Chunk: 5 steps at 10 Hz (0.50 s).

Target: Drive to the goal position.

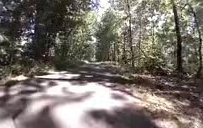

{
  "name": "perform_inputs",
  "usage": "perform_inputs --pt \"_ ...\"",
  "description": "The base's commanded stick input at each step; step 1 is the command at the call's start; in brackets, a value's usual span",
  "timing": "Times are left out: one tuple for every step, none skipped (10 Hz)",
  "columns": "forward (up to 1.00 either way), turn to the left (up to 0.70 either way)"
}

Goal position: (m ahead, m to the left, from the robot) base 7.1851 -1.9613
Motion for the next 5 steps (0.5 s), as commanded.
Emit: perform_inputs --pt "0.45 0.0" --pt "0.45 0.0" --pt "0.45 0.0" --pt "0.45 0.0" --pt "0.45 0.0"
